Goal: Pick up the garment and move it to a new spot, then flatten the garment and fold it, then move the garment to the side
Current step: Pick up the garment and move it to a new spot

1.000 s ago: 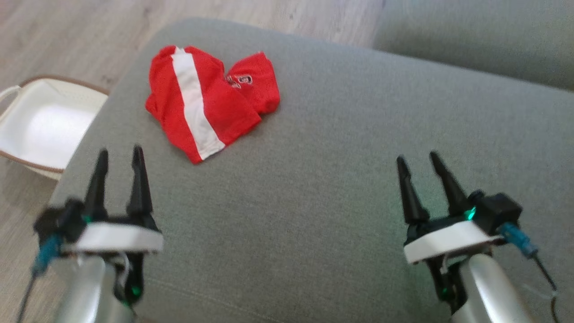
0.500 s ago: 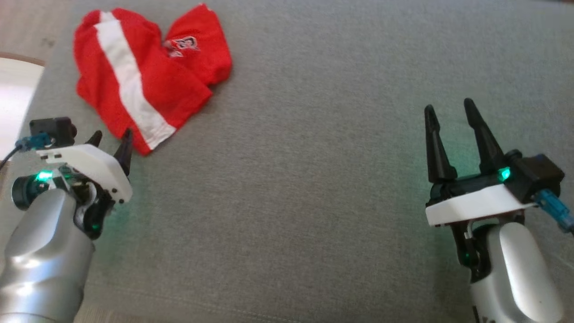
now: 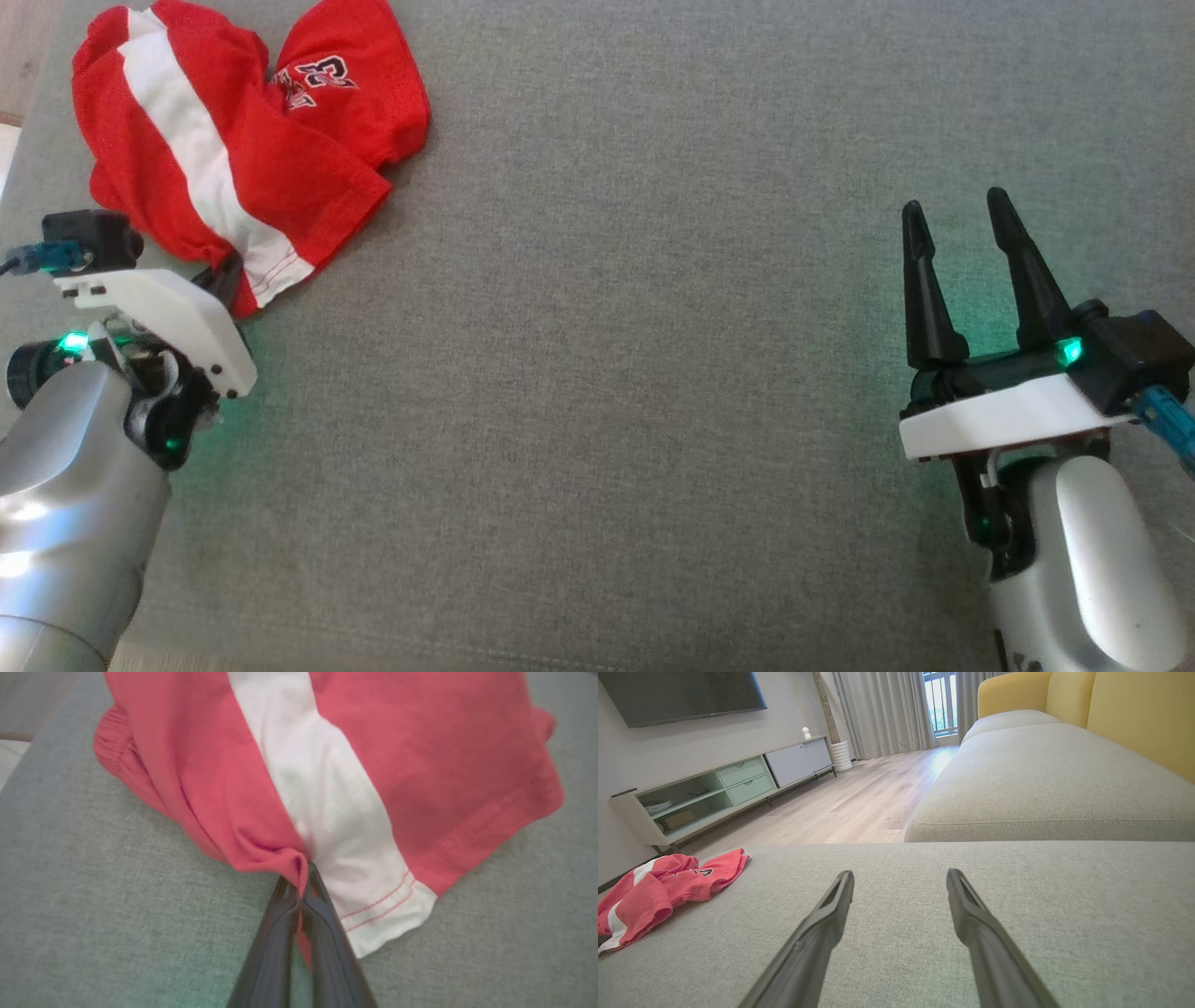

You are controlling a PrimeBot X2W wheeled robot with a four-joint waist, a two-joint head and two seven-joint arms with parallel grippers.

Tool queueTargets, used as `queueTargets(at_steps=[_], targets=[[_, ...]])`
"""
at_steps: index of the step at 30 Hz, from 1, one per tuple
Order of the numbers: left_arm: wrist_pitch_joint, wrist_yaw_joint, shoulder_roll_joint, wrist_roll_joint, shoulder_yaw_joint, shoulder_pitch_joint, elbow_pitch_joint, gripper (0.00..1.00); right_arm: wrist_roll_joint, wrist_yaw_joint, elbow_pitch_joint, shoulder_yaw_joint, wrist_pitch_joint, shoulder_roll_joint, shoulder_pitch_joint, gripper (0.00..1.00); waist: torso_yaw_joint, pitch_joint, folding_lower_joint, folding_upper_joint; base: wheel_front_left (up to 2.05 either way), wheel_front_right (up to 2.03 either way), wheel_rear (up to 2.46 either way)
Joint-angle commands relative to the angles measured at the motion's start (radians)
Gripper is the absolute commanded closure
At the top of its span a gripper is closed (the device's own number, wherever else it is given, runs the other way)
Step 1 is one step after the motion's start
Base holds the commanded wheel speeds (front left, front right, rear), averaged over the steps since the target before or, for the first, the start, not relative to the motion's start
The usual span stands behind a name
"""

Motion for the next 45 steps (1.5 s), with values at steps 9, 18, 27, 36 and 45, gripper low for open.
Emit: queueTargets(at_steps=[9, 18, 27, 36, 45], targets=[[-0.206, 0.002, 0.012, -0.178, 0.001, -0.014, -0.113, 1.0, 0.054, -0.001, 0.034, 0.032, -0.045, -0.001, -0.016, 0.0, -0.011, -0.107, -0.0001, 0.0, 0.0, 0.0, 0.0], [-0.324, 0.002, -0.074, -0.216, -0.064, 0.056, -0.274, 1.0, 0.122, -0.001, 0.116, 0.062, -0.104, -0.001, -0.004, 0.0, -0.068, -0.199, -0.0001, 0.0, 0.0, 0.0, 0.0], [-0.392, 0.05, -0.19, -0.168, -0.119, 0.068, -0.353, 1.0, 0.149, -0.001, 0.154, 0.079, -0.131, -0.001, -0.01, 0.0, -0.149, -0.22, -0.0001, 0.0, 0.0, 0.0, 0.0], [-0.443, 0.109, -0.305, -0.111, -0.189, 0.051, -0.432, 1.0, 0.169, -0.001, 0.178, 0.092, -0.149, -0.001, -0.027, 0.0, -0.259, -0.214, -0.0001, 0.0, 0.0, 0.0, 0.0], [-0.511, 0.174, -0.347, -0.104, -0.317, 0.044, -0.503, 0.0, 0.169, -0.001, 0.187, 0.069, -0.156, -0.001, -0.032, 0.0, -0.316, -0.203, -0.0001, 0.0, 0.0, 0.0, 0.0]])
